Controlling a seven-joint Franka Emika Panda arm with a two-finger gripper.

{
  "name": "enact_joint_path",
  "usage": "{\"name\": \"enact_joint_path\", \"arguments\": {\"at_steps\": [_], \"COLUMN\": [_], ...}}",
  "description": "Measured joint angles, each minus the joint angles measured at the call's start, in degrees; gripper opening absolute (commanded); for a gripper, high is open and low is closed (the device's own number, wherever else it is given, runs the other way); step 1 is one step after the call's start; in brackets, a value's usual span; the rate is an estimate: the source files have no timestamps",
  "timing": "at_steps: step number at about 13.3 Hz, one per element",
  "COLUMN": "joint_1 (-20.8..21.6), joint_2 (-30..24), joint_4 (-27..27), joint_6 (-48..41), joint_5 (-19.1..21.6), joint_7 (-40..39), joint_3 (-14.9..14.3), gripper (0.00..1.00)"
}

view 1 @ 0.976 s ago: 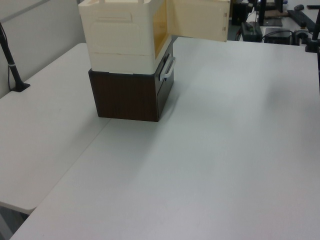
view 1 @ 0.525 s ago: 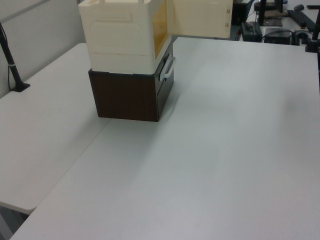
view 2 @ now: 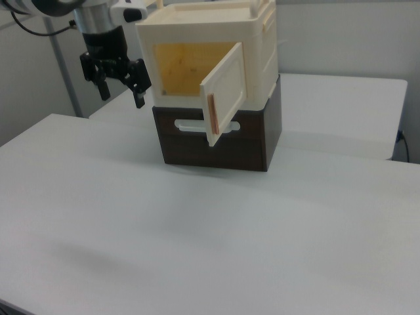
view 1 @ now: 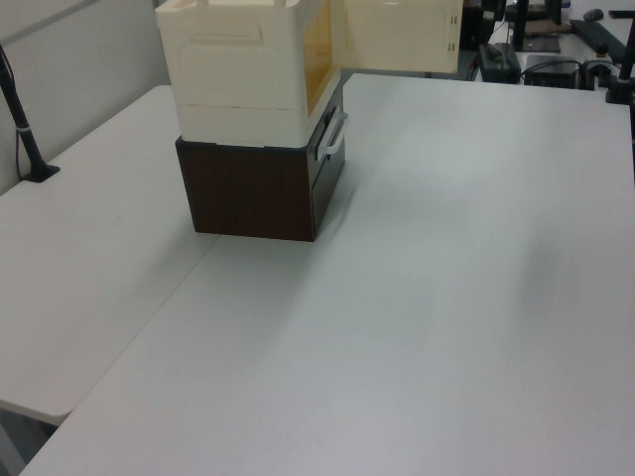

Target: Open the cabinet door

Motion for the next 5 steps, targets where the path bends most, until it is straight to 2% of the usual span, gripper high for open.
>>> {"name": "enact_joint_path", "arguments": {"at_steps": [5], "joint_1": [0.8], "joint_2": [3.0], "joint_4": [-0.3], "joint_6": [2.0], "joint_5": [0.0], "joint_7": [0.0], "joint_3": [-0.8], "gripper": [1.0]}}
